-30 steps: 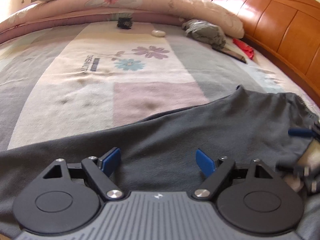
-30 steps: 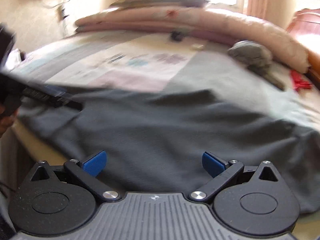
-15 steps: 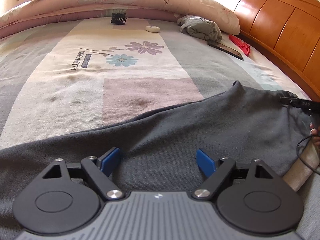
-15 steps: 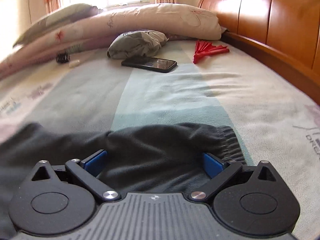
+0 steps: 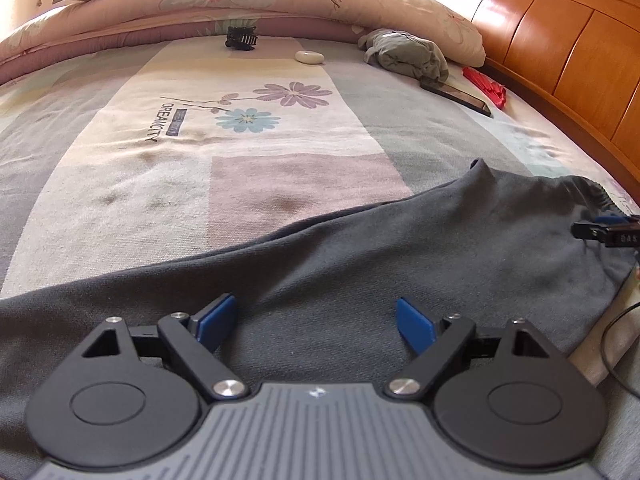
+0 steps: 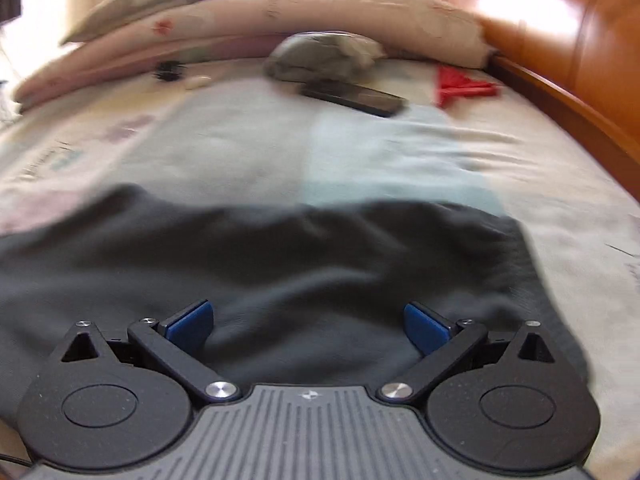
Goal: Fold clothes
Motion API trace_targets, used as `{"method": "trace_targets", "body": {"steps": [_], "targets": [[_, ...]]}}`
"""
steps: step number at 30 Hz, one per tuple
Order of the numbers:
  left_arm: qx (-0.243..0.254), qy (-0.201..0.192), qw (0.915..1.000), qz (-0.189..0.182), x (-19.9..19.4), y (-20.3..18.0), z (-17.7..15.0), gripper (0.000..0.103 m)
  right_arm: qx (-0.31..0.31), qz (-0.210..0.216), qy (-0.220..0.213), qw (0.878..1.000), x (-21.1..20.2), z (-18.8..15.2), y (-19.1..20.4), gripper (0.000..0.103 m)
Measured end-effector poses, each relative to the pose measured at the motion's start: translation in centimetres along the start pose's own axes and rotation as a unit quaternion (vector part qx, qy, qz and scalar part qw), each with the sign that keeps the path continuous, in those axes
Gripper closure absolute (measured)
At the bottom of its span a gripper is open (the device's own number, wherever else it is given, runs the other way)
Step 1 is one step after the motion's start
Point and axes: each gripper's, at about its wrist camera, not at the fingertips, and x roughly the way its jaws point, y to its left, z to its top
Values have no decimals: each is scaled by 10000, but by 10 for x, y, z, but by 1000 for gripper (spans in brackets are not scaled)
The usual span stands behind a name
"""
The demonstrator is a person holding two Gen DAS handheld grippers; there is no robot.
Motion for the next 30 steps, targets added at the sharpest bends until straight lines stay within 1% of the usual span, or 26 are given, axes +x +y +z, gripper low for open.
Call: {"method": "trace_targets", "body": {"steps": [2,4,6,9,11,13,15,17,19,20,21,22,23,24,25,26,27,30], "targets": [[-4,33,10000,5,0,0,2,16,100,-247,95,9996,-5,-7,-14,1],[-20,111,9999,-19,-2,-2,8,17,294,-260,146,9991,-16,-1,-19,0],[87,59,9997,-242,-8,-10,18,17,321,-147,-82,9993,-28,10,-18,0],[323,-65,9970,-703,-14,-30,42,17,258,390,-395,9981,-29,33,-14,0],[337,-27,9924,-1184,-9,-46,62,17,181,692,-450,9964,-17,46,-11,0],[221,82,9847,-1725,2,-62,82,17,82,923,-399,9949,2,55,-10,0],[110,185,9731,-2295,19,-82,100,17,71,1014,-171,9947,23,55,-16,0],[73,254,9603,-2776,41,-105,113,17,64,918,-5,9958,38,50,-26,0],[106,409,9494,-3113,69,-131,121,17,55,921,47,9957,46,45,-34,0],[114,506,9482,-3133,85,-141,122,17,22,945,20,9955,44,44,-35,0],[111,585,9492,-3089,101,-150,121,17,-17,964,-7,9953,41,43,-36,0],[108,664,9501,-3045,117,-158,120,17,-71,929,-34,9956,39,43,-36,0],[105,743,9510,-3001,132,-167,120,17,-121,804,-46,9967,39,42,-37,0],[94,751,9572,-2794,145,-171,119,21,-169,659,-55,9977,40,41,-39,1],[62,674,9612,-2674,153,-171,119,23,-190,615,-42,9979,41,40,-43,5],[21,576,9613,-2694,156,-170,120,20,-169,630,-66,9979,42,38,-48,8],[49,539,9625,-2657,155,-170,122,20,-145,653,-100,9977,41,38,-51,9],[287,533,9696,-2370,146,-173,125,21,-187,526,-135,9983,23,40,-46,10]]}}
